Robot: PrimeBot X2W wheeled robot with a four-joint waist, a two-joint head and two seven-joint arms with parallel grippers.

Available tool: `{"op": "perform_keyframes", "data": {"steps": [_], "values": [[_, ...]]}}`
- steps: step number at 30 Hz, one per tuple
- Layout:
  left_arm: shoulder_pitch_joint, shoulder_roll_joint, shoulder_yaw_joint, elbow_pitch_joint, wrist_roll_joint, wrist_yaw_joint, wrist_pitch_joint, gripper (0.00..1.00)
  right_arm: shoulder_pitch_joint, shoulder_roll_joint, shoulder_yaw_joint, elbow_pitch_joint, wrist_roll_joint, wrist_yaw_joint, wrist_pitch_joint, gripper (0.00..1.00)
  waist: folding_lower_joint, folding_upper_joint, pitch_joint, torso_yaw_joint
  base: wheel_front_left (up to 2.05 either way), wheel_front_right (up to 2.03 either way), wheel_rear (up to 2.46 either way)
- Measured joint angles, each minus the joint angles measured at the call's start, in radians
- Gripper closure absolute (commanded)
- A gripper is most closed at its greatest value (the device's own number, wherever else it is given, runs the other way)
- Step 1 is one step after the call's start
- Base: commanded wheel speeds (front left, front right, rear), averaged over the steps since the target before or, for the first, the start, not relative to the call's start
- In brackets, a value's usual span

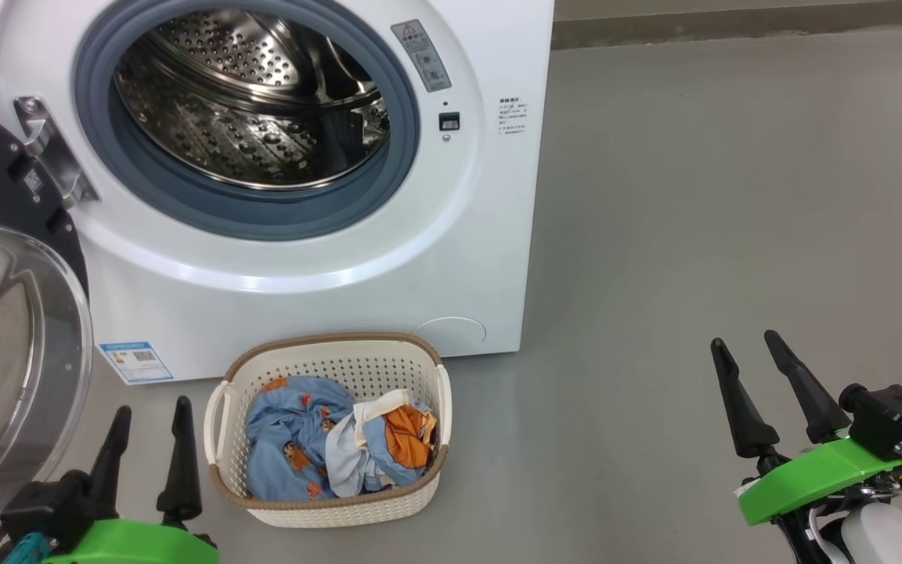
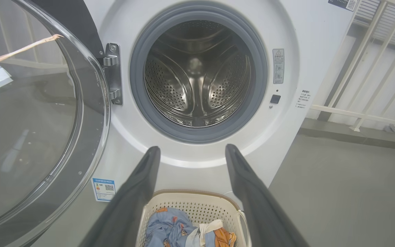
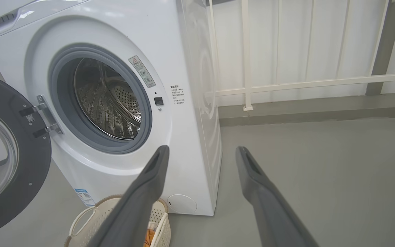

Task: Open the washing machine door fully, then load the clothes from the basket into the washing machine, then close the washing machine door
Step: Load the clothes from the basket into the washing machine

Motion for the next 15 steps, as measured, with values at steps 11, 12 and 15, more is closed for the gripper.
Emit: {"op": "perform_keyframes", "data": {"steps": [11, 12, 15], "values": [[0.000, -0.003, 0.002, 0.002, 0.017, -0.007, -0.001, 0.00, 0.000, 0.000, -0.004, -0.002, -0.002, 0.000, 0.000, 0.00, 0.0000, 0.0000, -0.002, 0.013, 0.00, 0.00, 0.00], [0.000, -0.004, 0.002, 0.002, 0.017, -0.007, -0.001, 0.00, 0.000, 0.001, -0.004, -0.003, -0.002, 0.000, 0.000, 0.00, 0.0000, 0.0000, -0.001, 0.014, 0.00, 0.00, 0.00], [0.000, -0.005, 0.002, 0.002, 0.023, -0.007, -0.001, 0.00, 0.000, 0.001, -0.006, -0.004, -0.003, 0.000, 0.000, 0.00, 0.0000, 0.0000, 0.002, 0.016, 0.00, 0.00, 0.00]]}}
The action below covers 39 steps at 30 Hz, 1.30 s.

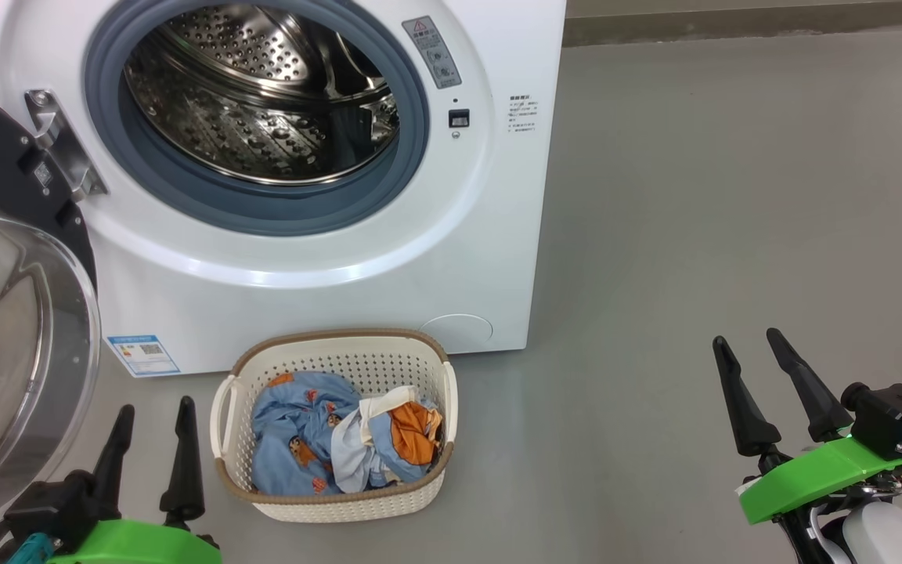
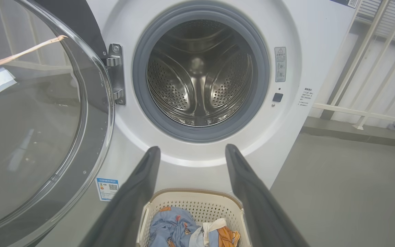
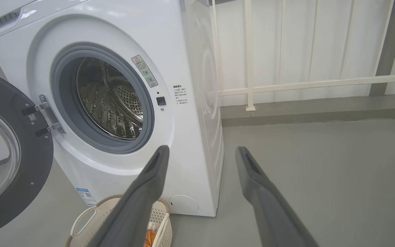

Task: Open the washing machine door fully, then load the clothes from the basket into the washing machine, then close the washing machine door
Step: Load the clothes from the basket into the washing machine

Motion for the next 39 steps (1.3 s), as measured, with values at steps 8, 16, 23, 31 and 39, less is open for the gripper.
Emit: {"op": "perform_keyframes", "data": {"steps": [8, 16, 23, 31, 39], "values": [[0.000, -0.004, 0.004, 0.000, 0.001, 0.000, 0.000, 0.00, 0.000, 0.002, -0.003, -0.001, -0.004, 0.000, 0.000, 0.00, 0.0000, 0.0000, 0.002, 0.001, 0.00, 0.00, 0.00], [0.000, -0.003, 0.005, 0.004, 0.002, 0.000, 0.000, 0.00, 0.000, 0.005, -0.004, -0.001, -0.004, 0.000, 0.000, 0.00, 0.0000, 0.0000, 0.001, 0.001, 0.00, 0.00, 0.00], [0.000, -0.004, 0.004, 0.004, 0.007, 0.001, 0.000, 0.00, 0.000, 0.007, -0.005, 0.000, -0.004, 0.000, 0.000, 0.00, 0.0000, 0.0000, -0.001, 0.002, 0.04, -0.04, 0.00], [0.000, -0.003, 0.004, 0.005, 0.007, 0.000, 0.000, 0.00, 0.000, 0.007, -0.005, 0.000, -0.004, 0.000, 0.000, 0.00, -0.0001, 0.0001, -0.003, 0.005, 0.74, -0.76, 0.02], [0.000, -0.003, 0.004, 0.008, 0.007, 0.000, 0.000, 0.00, 0.000, 0.012, -0.005, 0.000, -0.004, 0.000, 0.000, 0.00, 0.0000, 0.0000, -0.002, 0.008, 1.75, -1.76, 0.01]]}}
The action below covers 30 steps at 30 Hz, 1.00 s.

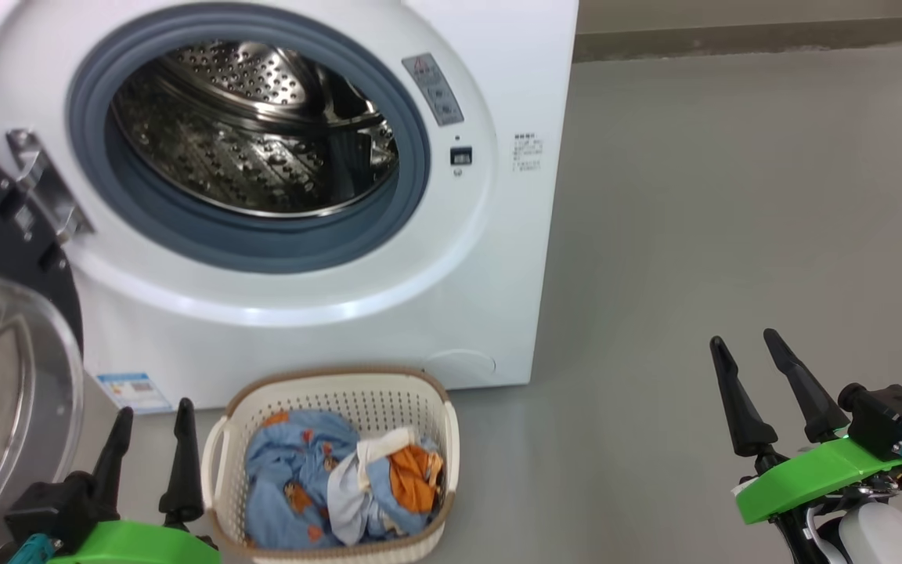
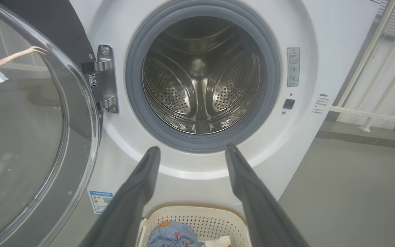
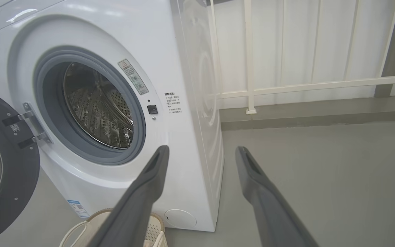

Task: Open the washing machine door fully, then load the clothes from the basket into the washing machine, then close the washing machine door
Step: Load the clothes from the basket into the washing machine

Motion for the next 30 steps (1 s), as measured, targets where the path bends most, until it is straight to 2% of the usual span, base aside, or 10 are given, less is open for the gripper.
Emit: {"op": "perform_keyframes", "data": {"steps": [7, 13, 30], "values": [[0.000, 0.004, -0.001, 0.001, -0.004, 0.001, 0.000, 0.00, 0.000, 0.004, 0.000, 0.000, 0.000, 0.000, 0.000, 0.00, 0.0001, 0.0000, 0.000, -0.001, 1.96, -1.96, 0.00], [0.000, 0.006, -0.003, 0.001, -0.007, 0.001, 0.000, 0.00, 0.000, 0.006, 0.000, 0.000, 0.000, 0.000, 0.000, 0.00, 0.0001, 0.0000, 0.004, -0.003, 1.15, -1.15, 0.00], [0.000, 0.007, -0.014, 0.001, -0.007, 0.009, 0.000, 0.00, 0.000, 0.003, 0.008, 0.001, 0.000, 0.000, 0.000, 0.00, 0.0000, 0.0000, 0.013, 0.005, 0.12, -0.12, 0.00]]}}
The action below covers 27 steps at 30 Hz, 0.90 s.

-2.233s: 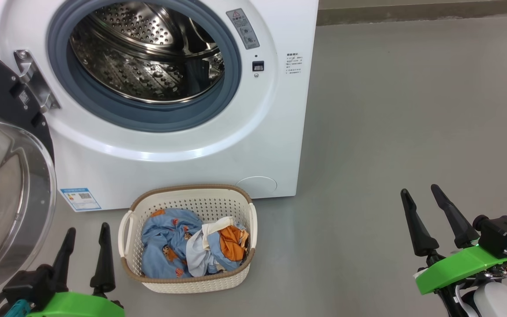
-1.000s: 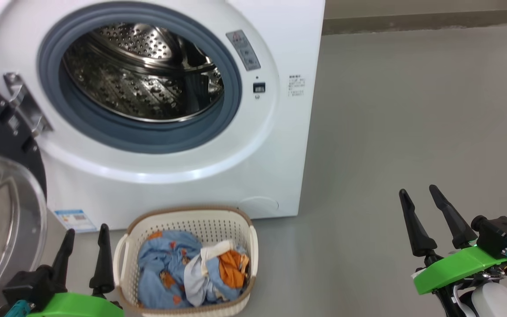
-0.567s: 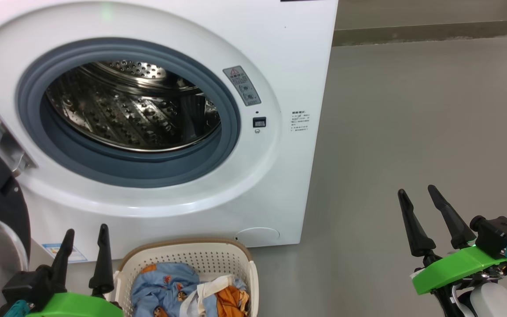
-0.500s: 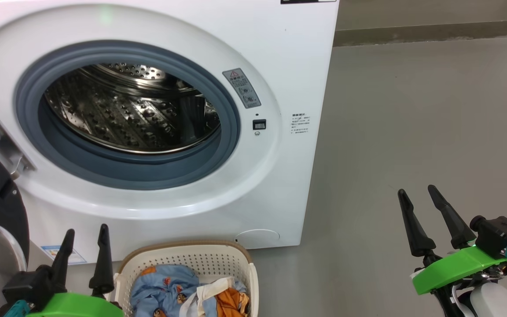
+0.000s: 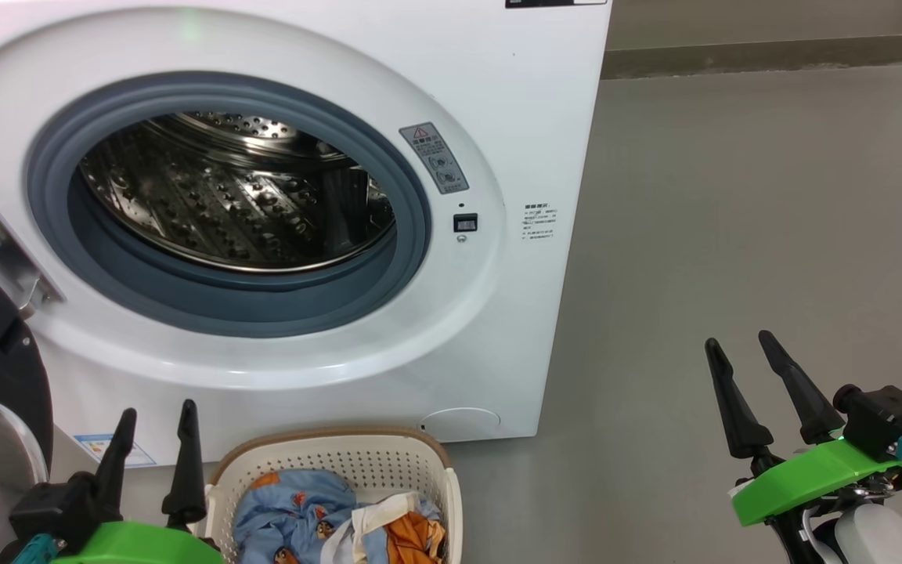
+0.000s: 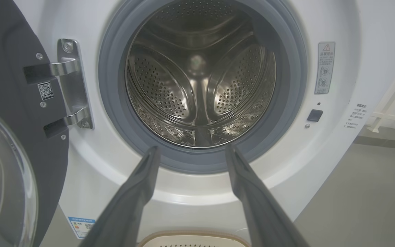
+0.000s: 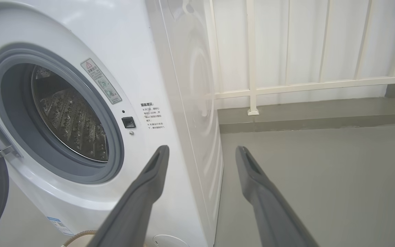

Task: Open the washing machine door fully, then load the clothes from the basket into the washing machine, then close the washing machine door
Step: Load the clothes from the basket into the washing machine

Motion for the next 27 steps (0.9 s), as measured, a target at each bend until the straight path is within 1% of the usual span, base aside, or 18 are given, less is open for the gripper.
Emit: {"op": "perform_keyframes", "data": {"steps": [27], "values": [[-0.001, 0.001, -0.010, 0.012, 0.000, 0.000, 0.000, 0.00, 0.000, -0.004, 0.014, 0.007, 0.000, 0.000, 0.000, 0.00, 0.0000, 0.0000, 0.010, 0.002, 0.00, 0.00, 0.00]]}}
